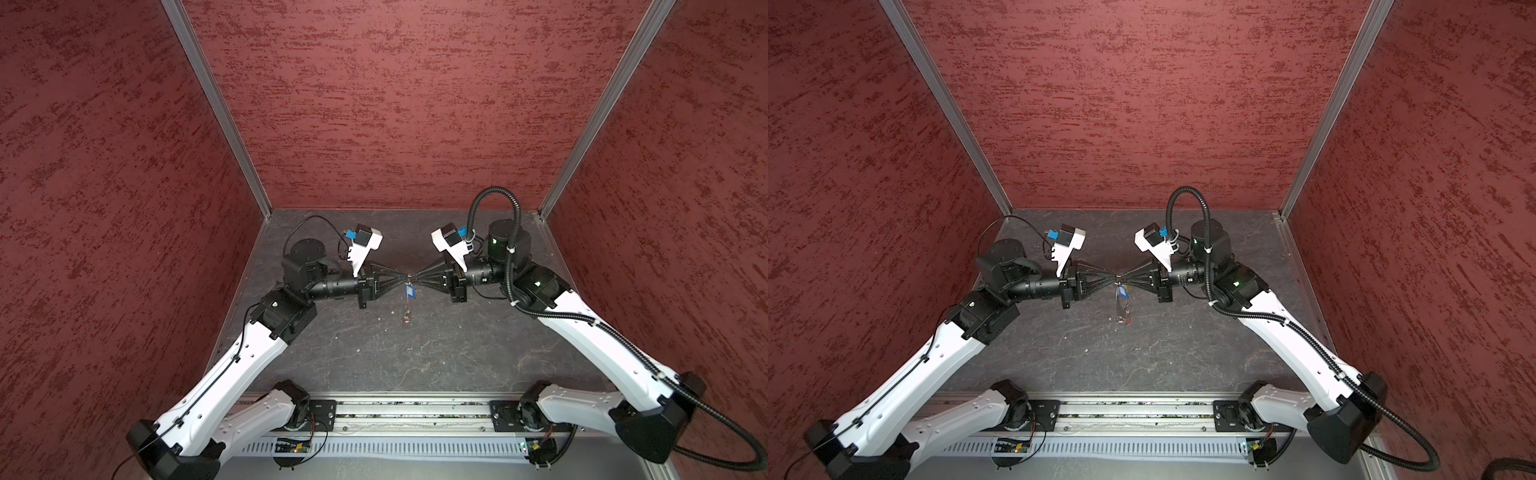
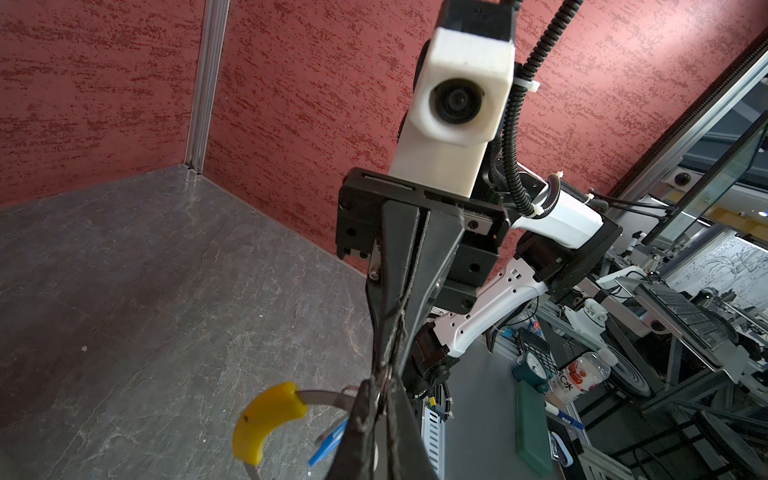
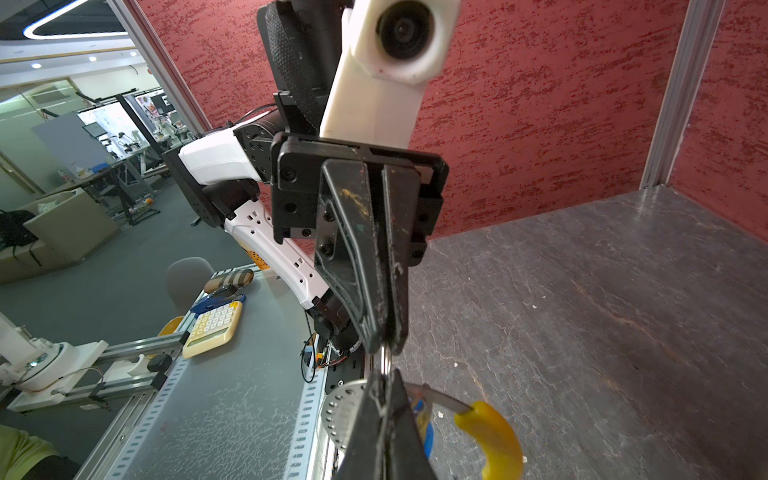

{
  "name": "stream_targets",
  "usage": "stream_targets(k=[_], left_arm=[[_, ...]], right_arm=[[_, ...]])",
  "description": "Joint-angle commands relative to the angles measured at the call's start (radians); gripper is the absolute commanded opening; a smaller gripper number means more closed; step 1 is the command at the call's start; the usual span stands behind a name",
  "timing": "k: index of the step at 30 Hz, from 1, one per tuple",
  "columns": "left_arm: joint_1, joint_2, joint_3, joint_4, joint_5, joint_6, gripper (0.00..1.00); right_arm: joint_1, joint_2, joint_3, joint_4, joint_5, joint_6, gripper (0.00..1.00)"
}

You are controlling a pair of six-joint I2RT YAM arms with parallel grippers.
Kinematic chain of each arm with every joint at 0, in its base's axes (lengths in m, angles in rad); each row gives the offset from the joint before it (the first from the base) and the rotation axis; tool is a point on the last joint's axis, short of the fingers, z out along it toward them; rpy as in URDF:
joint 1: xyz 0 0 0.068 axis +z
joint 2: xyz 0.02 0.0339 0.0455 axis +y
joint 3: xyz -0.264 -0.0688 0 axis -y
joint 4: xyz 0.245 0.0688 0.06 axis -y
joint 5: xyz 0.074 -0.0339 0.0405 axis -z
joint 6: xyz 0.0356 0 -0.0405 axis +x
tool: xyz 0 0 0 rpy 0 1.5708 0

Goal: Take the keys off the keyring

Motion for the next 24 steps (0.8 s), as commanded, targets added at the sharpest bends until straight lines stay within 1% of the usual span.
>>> stream_targets(k=[1,17,22,24], left_arm=[[-0.001,0.002,0.012,0.023,0.023,0.000,0.09],[-0.015,0.018,0.007,0.052,0.041,-0.005,0.08],[-0.026,0.020,0.005,0.059,0.042,-0.002,0.01],[-0.030,0.019,0.001,0.069,0.039,0.000,0.00]], right_arm=[[-0.003,0.004,0.043,0.010,-0.009,-0.029,0.00],[-0.002,0.013,0.052,0.020,0.011,-0.020,0.00],[-0.001,0.013,0.052,0.048,0.018,-0.002,0.00],[-0.001,0.012,0.049,0.064,0.021,0.009,0.00]])
